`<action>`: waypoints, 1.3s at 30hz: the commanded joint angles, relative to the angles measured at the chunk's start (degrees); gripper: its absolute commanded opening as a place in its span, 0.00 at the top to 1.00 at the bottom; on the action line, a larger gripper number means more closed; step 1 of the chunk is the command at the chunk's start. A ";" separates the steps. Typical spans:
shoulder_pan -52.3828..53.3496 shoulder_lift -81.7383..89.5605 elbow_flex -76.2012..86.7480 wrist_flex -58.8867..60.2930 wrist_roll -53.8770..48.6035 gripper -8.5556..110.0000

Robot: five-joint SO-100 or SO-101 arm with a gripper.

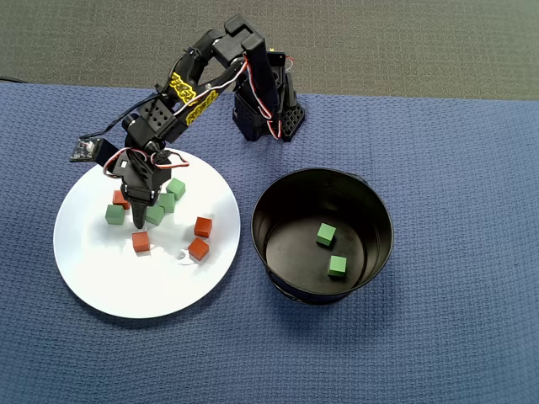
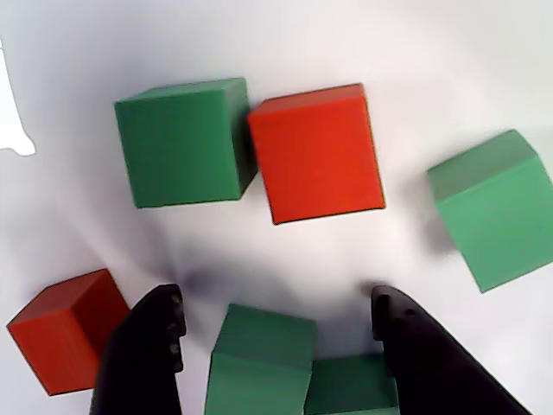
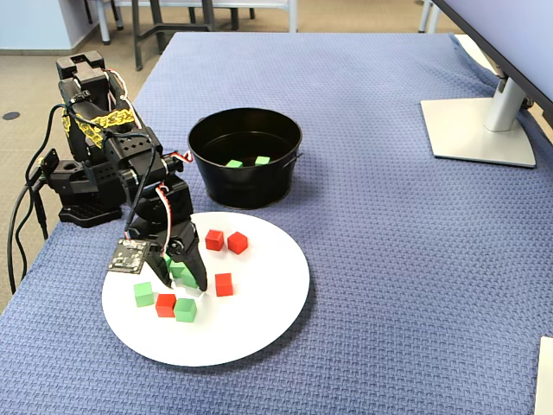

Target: Pick up the green cubes from the white plate and place them in the black recipient

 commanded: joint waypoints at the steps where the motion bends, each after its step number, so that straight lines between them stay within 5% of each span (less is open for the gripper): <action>1: -1.93 4.13 -1.58 0.18 1.32 0.74; 39: -4.13 6.06 2.46 -4.22 2.99 0.85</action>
